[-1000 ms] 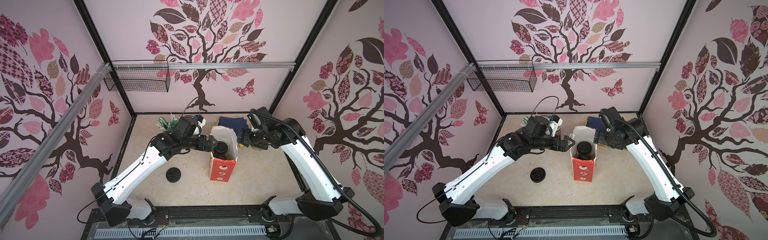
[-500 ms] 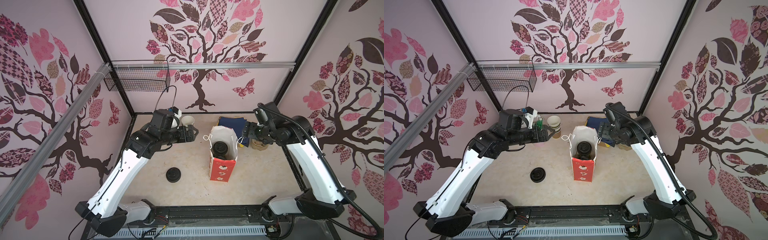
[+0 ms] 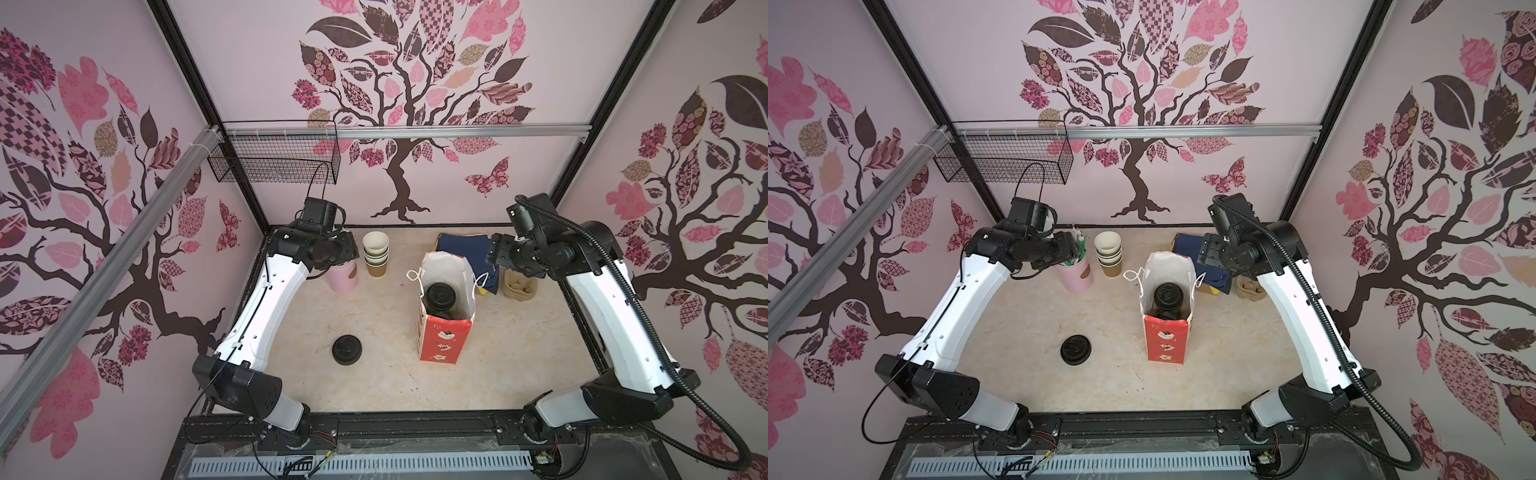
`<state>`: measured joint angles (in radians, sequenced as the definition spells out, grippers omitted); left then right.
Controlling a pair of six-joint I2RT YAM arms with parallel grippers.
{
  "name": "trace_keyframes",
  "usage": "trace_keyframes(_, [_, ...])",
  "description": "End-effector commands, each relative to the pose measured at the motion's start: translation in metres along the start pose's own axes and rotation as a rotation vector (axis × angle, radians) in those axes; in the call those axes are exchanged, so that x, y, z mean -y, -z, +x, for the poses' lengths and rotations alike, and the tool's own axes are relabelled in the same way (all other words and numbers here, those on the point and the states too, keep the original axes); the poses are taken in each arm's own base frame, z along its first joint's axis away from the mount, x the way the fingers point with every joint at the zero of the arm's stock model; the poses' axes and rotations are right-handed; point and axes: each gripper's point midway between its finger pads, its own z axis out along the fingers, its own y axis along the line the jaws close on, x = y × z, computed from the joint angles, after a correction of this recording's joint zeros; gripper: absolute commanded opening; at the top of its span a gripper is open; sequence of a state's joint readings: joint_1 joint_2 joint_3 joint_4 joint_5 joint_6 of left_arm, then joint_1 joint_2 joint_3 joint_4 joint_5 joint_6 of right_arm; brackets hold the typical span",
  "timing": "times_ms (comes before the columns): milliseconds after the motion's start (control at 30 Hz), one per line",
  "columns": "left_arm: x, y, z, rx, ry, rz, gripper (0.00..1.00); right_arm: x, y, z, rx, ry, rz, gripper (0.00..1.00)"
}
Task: Pack the takeout coffee
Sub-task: 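Move the left gripper over the pink straw cup while the right gripper draws back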
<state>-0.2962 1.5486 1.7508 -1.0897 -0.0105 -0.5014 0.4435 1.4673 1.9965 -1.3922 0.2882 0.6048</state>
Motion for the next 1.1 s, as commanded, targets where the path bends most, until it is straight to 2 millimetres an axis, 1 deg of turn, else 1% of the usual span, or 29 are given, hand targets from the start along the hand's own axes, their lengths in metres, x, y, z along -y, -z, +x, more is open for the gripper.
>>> trace_keyframes(0, [-0.013, 0.005, -0.018, 0.059, -0.056, -0.087, 0.57, 0.004, -0.003, -0.002, -0.012, -0.018, 0.036, 0.86])
trace_keyframes(67, [-0.027, 0.004, -0.024, 0.074, -0.052, -0.134, 0.54, 0.002, -0.004, -0.003, -0.013, -0.012, 0.033, 0.86])
trace_keyframes(233, [-0.062, 0.0, -0.038, 0.091, 0.019, -0.184, 0.52, -0.003, -0.006, -0.004, -0.017, -0.003, 0.017, 0.86])
trace_keyframes(333, [-0.072, -0.005, -0.043, 0.09, 0.06, -0.173, 0.48, -0.004, -0.007, -0.006, -0.014, 0.001, 0.014, 0.86])
trace_keyframes(400, [-0.073, -0.013, -0.044, 0.08, 0.089, -0.151, 0.43, -0.005, -0.007, -0.007, -0.011, 0.005, 0.012, 0.86])
trace_keyframes(433, [-0.072, -0.016, -0.044, 0.074, 0.095, -0.145, 0.41, -0.006, -0.008, -0.008, -0.012, 0.008, 0.014, 0.86])
trace_keyframes(533, [-0.07, -0.027, -0.04, 0.047, 0.118, -0.126, 0.39, -0.007, -0.009, -0.009, -0.008, 0.009, 0.013, 0.86])
trace_keyframes(700, [-0.07, -0.038, -0.031, 0.029, 0.168, -0.109, 0.35, -0.007, -0.011, -0.01, -0.009, 0.003, 0.016, 0.86])
trace_keyframes(933, [-0.071, -0.051, -0.028, 0.012, 0.187, -0.109, 0.28, -0.005, -0.014, -0.006, -0.017, -0.005, 0.023, 0.85])
trace_keyframes(1067, [-0.071, -0.059, -0.028, 0.005, 0.189, -0.108, 0.25, -0.004, -0.012, -0.006, -0.012, -0.014, 0.025, 0.86])
